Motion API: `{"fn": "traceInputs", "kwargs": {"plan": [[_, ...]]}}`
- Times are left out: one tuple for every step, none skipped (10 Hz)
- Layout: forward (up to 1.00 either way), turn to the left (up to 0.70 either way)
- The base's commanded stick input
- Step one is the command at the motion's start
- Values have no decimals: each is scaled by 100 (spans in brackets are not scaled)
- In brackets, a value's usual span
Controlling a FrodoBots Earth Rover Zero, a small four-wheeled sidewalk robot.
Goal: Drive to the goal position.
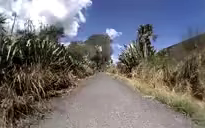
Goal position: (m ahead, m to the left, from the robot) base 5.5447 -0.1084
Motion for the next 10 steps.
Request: {"fn": "traceInputs", "kwargs": {"plan": [[70,0],[70,0],[70,0],[70,0],[70,0],[70,0],[70,0],[70,0],[70,0],[70,0]]}}
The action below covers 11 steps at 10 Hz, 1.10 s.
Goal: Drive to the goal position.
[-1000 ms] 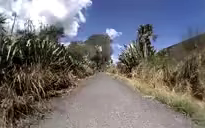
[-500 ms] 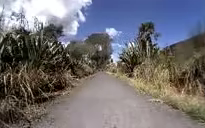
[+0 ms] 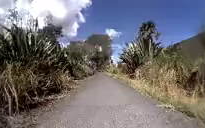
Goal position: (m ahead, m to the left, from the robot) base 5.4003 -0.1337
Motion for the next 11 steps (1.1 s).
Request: {"fn": "traceInputs", "kwargs": {"plan": [[70,0],[70,0],[70,0],[70,0],[70,0],[70,0],[70,0],[70,0],[70,0],[70,0],[70,0]]}}
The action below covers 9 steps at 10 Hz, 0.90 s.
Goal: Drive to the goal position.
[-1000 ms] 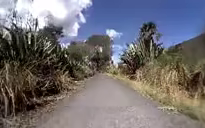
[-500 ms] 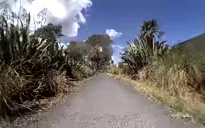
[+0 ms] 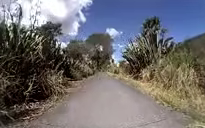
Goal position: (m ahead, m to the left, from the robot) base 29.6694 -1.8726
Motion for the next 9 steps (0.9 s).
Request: {"fn": "traceInputs", "kwargs": {"plan": [[70,0],[70,0],[70,0],[70,0],[70,0],[70,0],[70,0],[70,0],[70,0]]}}
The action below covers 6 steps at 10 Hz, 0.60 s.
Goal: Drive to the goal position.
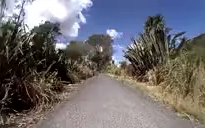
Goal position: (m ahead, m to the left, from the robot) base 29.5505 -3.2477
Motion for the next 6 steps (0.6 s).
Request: {"fn": "traceInputs", "kwargs": {"plan": [[70,0],[70,0],[70,0],[70,0],[70,0],[70,0]]}}
